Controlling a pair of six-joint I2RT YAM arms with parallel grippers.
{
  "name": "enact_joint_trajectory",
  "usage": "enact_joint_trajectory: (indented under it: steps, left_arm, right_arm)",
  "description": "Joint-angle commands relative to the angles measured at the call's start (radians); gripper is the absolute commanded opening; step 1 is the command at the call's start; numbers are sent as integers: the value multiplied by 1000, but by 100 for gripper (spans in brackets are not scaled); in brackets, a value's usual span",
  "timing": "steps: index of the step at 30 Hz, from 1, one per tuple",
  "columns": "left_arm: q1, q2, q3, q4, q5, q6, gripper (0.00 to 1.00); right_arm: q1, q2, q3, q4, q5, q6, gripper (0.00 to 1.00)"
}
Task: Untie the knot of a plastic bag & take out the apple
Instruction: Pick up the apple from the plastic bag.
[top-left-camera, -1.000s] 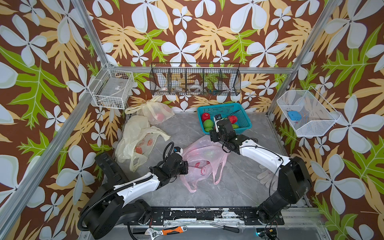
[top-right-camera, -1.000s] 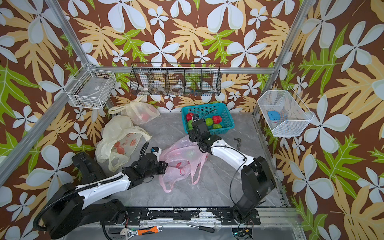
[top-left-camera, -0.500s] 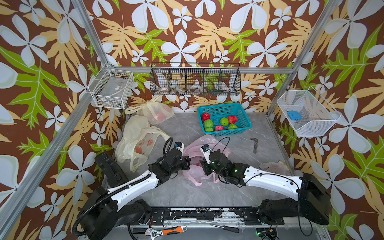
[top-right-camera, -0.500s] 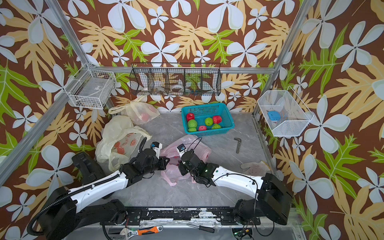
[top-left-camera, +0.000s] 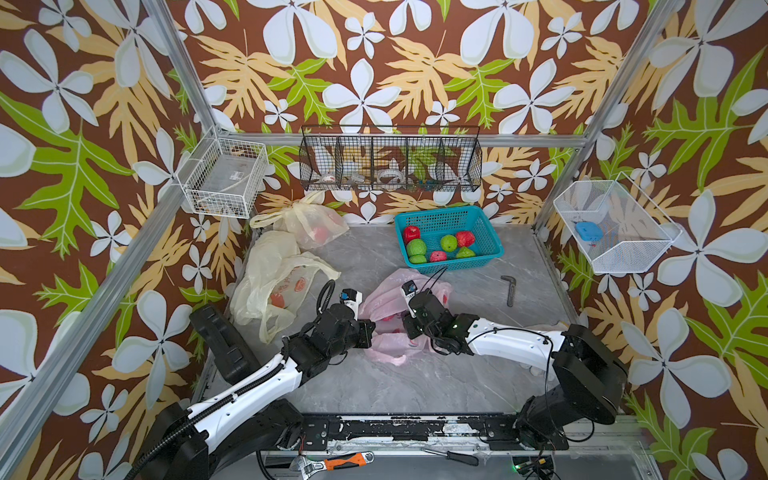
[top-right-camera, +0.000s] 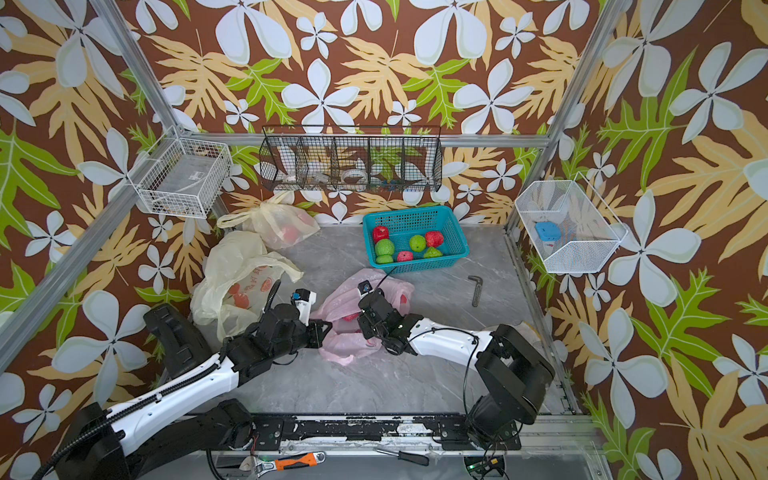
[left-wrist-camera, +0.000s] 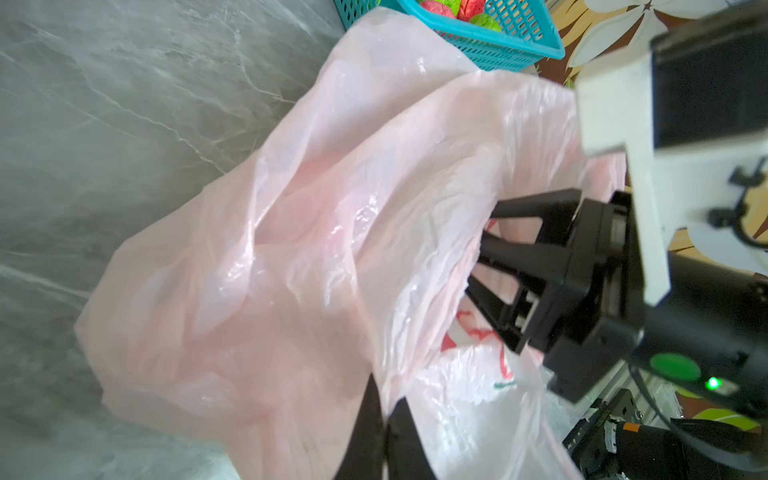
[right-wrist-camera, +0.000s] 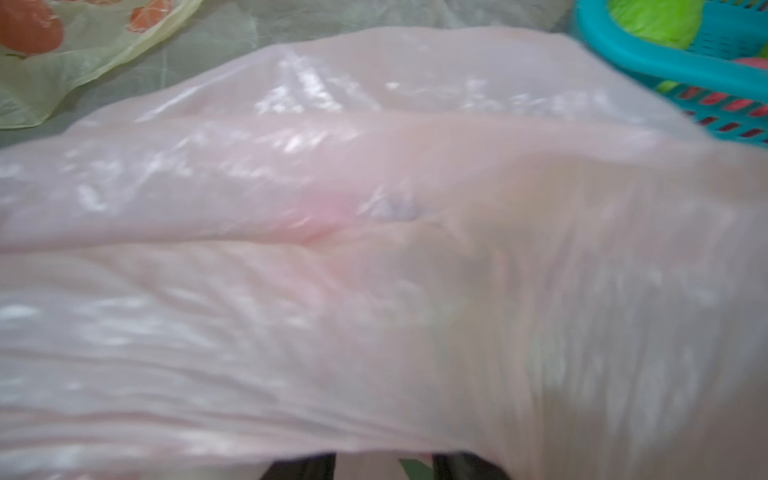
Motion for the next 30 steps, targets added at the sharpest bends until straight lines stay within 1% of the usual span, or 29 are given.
enact_joint_trajectory:
  steps: [1,5,8,11,18,22,25,28,30]
  left_arm:
    - [-1,-7,-6,-23,-1,-7,0]
    - [-1,11,4,-23,4,3,0]
    - [-1,35,21,-23,10,12,0]
    - [-1,58,35,-23,21,24,0]
    - [-1,88,40,-21,34,42,0]
    - [-1,102,29,-8,50,46,0]
    - [-1,112,22,-4,65,48,0]
    - [-1,112,12,-16,71,54,0]
    - [-1,100,1,-21,58,52,0]
  right_arm:
    - [-11,-12,6,19,71,-36,52]
    - [-39,-5,16,18,92,-54,66]
    - [-64,10,20,28,93,-56,72]
    - [-87,36,29,50,77,-68,75]
    - [-91,155,73,119,15,-90,76]
    - [-93,238,63,276,16,-157,77]
    - [-113,331,129,306,20,-192,77]
    - [-123,387,176,319,-29,-188,75]
    - [-123,396,178,336,-64,-180,69]
